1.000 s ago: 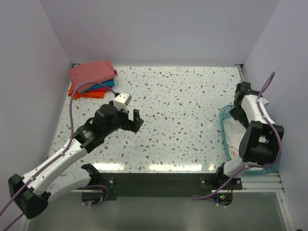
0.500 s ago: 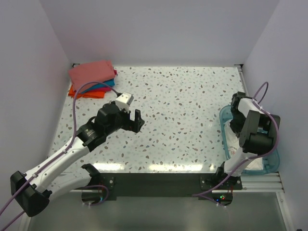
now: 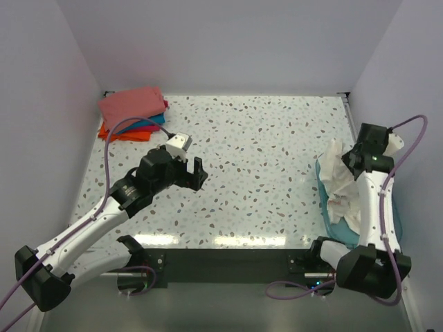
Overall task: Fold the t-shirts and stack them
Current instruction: Grab the tshirt from the pile, then move the tshirt to the center of the board
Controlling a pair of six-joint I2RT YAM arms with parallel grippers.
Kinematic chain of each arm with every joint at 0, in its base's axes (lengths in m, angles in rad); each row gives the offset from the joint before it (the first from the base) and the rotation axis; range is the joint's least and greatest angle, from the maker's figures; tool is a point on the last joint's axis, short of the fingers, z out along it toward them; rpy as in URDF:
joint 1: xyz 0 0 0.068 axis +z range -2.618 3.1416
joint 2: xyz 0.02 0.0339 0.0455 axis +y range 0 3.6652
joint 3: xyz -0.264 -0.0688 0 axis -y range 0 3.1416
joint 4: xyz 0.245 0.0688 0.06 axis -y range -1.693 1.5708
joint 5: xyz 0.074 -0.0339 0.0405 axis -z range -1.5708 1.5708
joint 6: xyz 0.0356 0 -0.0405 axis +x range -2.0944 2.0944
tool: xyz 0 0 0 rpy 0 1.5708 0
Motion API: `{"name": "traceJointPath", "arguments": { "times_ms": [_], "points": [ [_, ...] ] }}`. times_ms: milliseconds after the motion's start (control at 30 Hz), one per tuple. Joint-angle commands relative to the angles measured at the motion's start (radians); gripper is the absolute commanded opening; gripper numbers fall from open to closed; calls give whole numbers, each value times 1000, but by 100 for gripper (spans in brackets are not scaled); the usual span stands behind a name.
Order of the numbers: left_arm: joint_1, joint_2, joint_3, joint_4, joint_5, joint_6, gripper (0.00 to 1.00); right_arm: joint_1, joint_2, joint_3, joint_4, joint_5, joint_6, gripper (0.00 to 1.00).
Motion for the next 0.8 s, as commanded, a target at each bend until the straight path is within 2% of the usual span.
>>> {"name": "traceJointPath", "arguments": {
  "times_ms": [0,133,200,300,333,367,500,533,567,700,767],
  "points": [
    [-3,-6,0,51,10,-10,100,2,-105,124,112,-183,-99,0],
    [-3,-20,1,46,-5,-8,100,24,-108,308,103,-371,-145,0],
    [-3,-28,1,45,-25,-11,100,79,-99,421,103,-427,-148,0],
    [-3,-51,0,40,-74,-26,100,258,-67,561,112,-389,-162,0],
    [-5,-68,-2,31,-100,-45,100,388,-43,593,115,-367,-161,0],
    [-3,-77,-6,28,-153,-57,100,445,-26,639,126,-363,-159,0],
    [-2,-135,-41,34,-243,-117,100,724,48,709,167,-310,-159,0],
    [-3,-160,-49,39,-260,-140,100,833,66,715,183,-262,-173,0],
    [-2,-170,-55,40,-278,-152,100,872,100,725,189,-250,-179,0],
    [-2,-206,-60,45,-356,-192,100,901,197,736,177,-247,-184,0],
    [-3,-203,-54,43,-370,-206,100,857,241,732,157,-201,-211,8]
  ]
}}
